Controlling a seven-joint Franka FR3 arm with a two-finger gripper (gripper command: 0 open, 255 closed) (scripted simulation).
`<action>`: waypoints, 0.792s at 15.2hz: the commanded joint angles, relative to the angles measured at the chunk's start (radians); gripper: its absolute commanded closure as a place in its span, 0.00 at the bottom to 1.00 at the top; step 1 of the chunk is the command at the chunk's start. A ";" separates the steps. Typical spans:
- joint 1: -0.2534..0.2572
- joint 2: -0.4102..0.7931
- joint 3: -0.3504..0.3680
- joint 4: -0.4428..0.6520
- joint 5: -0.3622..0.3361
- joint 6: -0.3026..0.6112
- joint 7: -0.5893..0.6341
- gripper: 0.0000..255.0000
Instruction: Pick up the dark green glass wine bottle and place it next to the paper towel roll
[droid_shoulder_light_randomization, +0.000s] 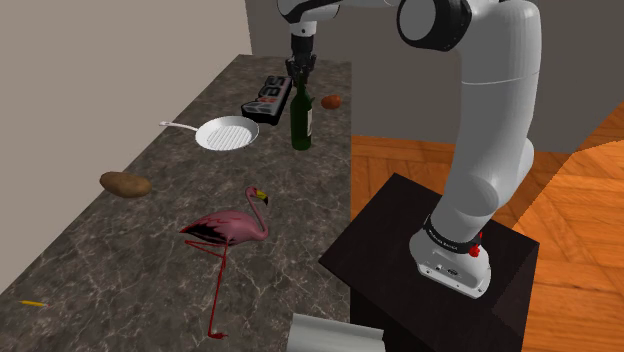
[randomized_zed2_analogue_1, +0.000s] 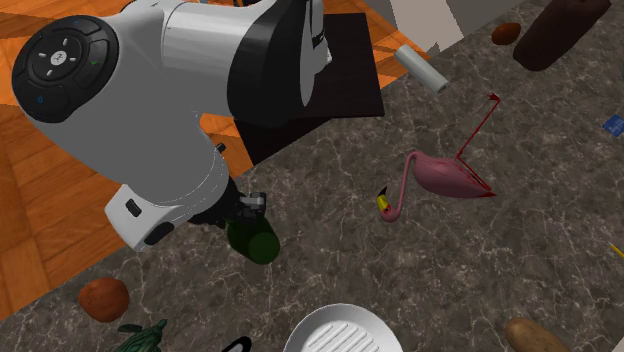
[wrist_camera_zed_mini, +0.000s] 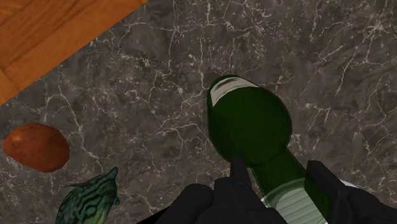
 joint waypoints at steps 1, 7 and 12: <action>0.000 0.000 0.000 0.000 0.000 0.000 0.000 1.00; 0.000 -0.002 0.000 0.010 -0.001 -0.012 0.001 1.00; -0.002 -0.008 -0.001 0.069 -0.003 -0.076 0.006 1.00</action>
